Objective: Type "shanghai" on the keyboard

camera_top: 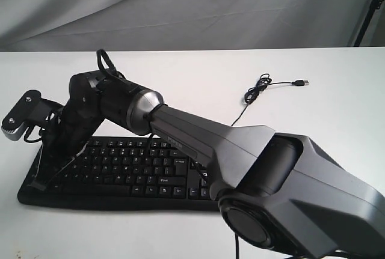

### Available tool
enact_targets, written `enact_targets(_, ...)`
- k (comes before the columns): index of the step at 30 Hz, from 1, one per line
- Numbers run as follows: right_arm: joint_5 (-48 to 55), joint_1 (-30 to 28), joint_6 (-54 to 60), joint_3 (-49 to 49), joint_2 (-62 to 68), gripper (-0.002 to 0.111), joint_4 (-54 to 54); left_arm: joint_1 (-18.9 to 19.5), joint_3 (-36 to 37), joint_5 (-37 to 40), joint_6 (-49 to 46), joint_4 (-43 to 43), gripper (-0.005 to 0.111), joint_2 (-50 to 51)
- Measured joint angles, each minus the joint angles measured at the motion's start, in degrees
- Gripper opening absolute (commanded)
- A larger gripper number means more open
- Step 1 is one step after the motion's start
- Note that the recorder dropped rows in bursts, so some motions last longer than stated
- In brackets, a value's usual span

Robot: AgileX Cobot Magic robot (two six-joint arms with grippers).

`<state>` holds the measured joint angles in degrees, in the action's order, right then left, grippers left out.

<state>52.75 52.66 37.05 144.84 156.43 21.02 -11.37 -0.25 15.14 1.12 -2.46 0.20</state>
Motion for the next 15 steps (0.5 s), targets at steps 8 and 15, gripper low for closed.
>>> enact_targets(8,0.21,0.0,-0.2,0.13,0.51,0.0,0.28,0.0,0.0,0.0,0.0,0.0,0.0,0.0)
enact_targets(15,0.23,0.0,-0.2,0.13,0.52,0.0,0.67,0.0,0.0,0.0,0.0,0.0,0.0,0.0)
